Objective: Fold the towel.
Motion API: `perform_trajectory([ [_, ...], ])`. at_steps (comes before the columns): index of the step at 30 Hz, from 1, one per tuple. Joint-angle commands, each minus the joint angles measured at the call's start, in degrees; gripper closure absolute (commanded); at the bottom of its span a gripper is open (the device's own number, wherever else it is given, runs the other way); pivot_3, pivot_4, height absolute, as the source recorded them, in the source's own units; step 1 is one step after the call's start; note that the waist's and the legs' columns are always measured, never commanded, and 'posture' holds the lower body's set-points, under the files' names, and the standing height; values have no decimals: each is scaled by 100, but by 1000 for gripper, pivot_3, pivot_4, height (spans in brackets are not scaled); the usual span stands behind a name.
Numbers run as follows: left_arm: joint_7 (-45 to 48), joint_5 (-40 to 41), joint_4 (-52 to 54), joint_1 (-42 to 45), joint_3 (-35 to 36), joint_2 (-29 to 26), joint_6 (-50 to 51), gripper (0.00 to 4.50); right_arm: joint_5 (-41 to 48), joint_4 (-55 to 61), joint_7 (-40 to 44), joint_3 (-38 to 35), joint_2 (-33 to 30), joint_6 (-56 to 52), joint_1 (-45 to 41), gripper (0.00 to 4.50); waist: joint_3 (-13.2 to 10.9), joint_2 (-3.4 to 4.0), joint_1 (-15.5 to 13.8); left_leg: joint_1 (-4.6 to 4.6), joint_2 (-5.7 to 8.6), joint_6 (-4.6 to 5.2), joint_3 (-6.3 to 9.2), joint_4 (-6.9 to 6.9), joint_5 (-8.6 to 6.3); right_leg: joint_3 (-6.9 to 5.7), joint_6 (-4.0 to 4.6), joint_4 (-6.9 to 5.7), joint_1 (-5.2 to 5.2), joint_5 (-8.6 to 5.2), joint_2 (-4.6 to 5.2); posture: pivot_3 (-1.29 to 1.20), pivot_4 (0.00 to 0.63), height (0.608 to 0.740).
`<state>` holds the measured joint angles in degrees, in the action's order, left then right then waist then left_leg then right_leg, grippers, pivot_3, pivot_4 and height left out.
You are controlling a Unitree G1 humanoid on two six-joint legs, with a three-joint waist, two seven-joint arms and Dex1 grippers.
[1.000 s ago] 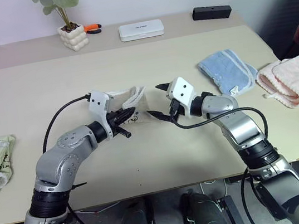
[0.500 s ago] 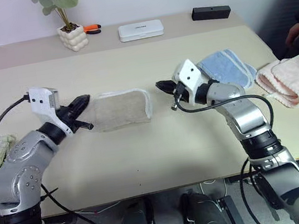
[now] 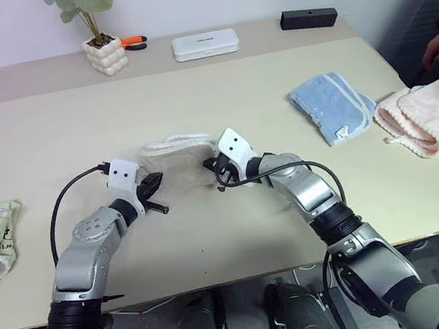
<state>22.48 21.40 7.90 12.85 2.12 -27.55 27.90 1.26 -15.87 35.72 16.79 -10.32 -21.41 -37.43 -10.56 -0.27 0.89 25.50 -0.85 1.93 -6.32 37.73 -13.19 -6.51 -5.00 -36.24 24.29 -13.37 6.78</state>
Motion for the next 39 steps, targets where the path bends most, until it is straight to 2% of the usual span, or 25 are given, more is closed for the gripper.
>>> perform_trajectory([
  [1, 15, 270, 450, -230, 629, 138, -309, 4500, 401, 676, 254, -399, -202, -401, 68, 3953, -1, 0, -1, 1, 0, 1, 0, 0, 0, 0, 0, 0, 1, 0, 2, 0, 150, 734],
  [2, 74, 326, 578, -371, 782, 99, -350, 4500, 547, 883, 362, -513, -308, -632, 93, 3628, -1, 0, -3, 3, 0, 1, 1, 0, -1, 0, 0, 1, 3, 0, 3, 0, 150, 734],
  [9, 794, 620, 1413, -1557, 1448, -334, -542, 4500, 1310, 1477, 81, -1239, -418, -2584, 127, 161, -1, 2, 14, 1, -6, -13, 4, -8, -11, 3, 4, 4, 10, 1, 14, 0, 150, 734],
  [15, 986, 838, 1813, -1781, 1506, -330, -499, 4500, 1739, 833, -382, -1682, 270, -3337, -182, 67, -3, 5, 7, 2, -6, 7, 7, -16, -30, 2, 14, 9, 16, 6, 15, 0, 150, 734],
  [27, 808, 778, 2007, -1899, 1261, -222, -430, 4500, 2077, -316, -741, -1975, 995, -3377, -829, 67, -2, 4, 28, -1, -5, 18, 1, -29, -15, 1, 12, 7, 15, 7, -4, 0, 150, 734],
  [30, 787, 780, 2014, -1905, 1231, -215, -426, 4500, 2145, -343, -787, -2038, 1060, -3363, -900, 1333, -2, 4, 28, -1, -5, 18, 1, -29, -15, 1, 12, 7, 16, 7, -5, 0, 150, 734],
  [36, 790, 770, 1970, -1891, 1162, -197, -439, 4500, 2407, 43, -847, -2209, 1031, -3545, -923, 4467, -2, 5, 22, 1, -5, 10, 0, -31, -10, 1, 12, 8, 17, 7, -5, 0, 150, 734],
  [39, 782, 758, 1957, -1862, 1132, -179, -442, 4500, 2699, 489, -946, -2581, 923, -3603, -957, 4467, -3, 5, 10, 1, -5, 12, 0, -32, -12, 1, 12, 8, 18, 7, -4, 0, 150, 734],
])
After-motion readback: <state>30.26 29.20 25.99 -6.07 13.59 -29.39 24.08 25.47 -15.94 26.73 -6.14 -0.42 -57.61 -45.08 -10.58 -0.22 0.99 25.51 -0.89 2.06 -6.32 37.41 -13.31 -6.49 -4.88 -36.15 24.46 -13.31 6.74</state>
